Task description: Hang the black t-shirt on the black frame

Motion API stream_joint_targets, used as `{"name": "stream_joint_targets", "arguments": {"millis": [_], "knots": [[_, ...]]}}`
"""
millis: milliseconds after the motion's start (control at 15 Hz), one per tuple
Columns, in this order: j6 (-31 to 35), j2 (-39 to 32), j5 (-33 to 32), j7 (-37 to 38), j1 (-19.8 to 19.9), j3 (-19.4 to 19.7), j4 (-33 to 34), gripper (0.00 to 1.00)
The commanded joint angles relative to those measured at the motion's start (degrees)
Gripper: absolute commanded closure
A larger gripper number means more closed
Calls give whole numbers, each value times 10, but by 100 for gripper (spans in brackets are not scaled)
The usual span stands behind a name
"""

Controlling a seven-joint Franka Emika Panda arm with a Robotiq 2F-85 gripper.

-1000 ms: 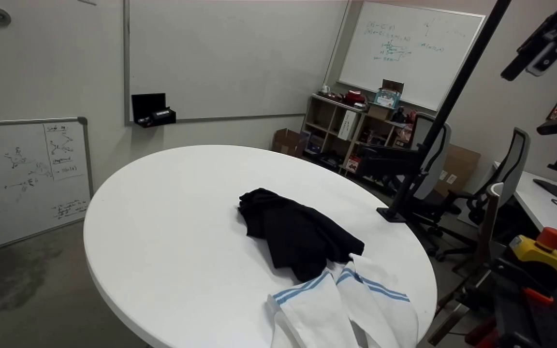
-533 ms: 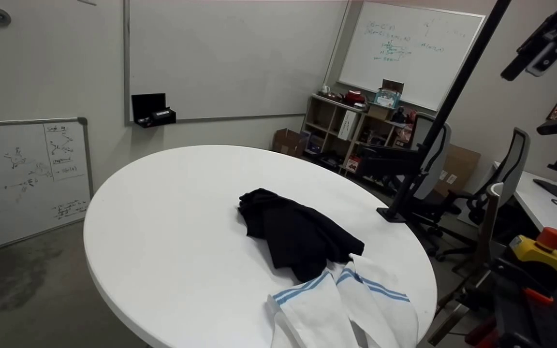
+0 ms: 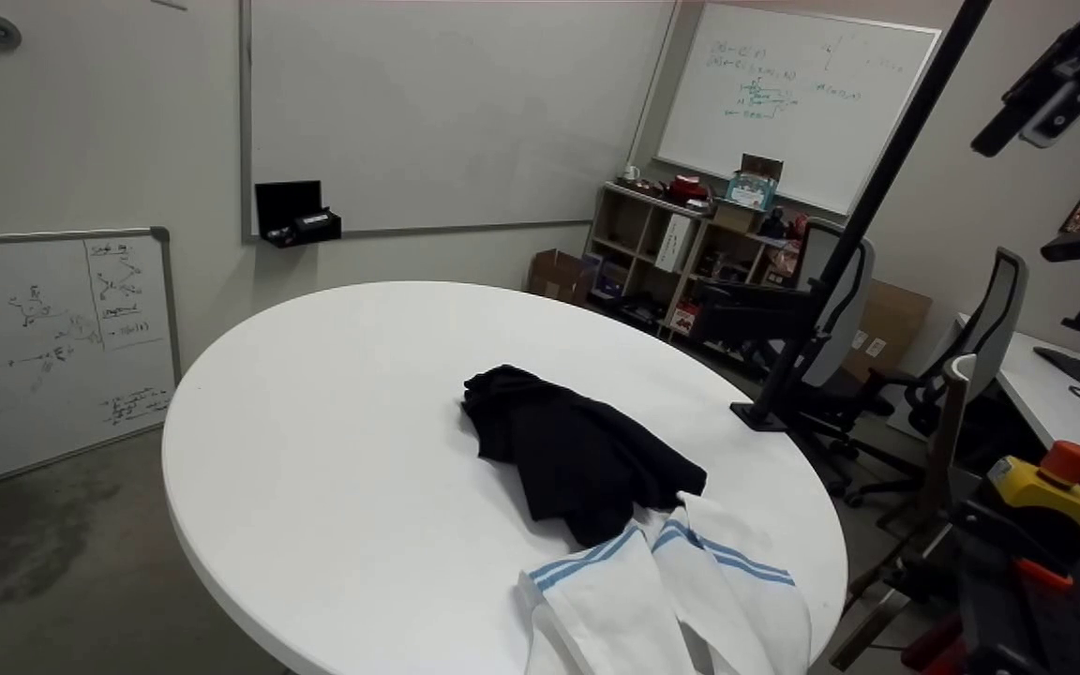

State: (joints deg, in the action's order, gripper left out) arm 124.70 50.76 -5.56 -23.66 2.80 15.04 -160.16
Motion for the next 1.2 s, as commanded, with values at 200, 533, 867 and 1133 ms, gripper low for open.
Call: {"name": "stream_joint_targets", "arguments": {"millis": [200, 533, 867, 1133], "knots": [[1, -11, 5, 5, -7, -8, 5, 0], [18, -60, -1, 10, -25, -32, 11, 0], [96, -141, -4, 11, -33, -44, 12, 0], [195, -235, -7, 16, -29, -52, 16, 0]]}}
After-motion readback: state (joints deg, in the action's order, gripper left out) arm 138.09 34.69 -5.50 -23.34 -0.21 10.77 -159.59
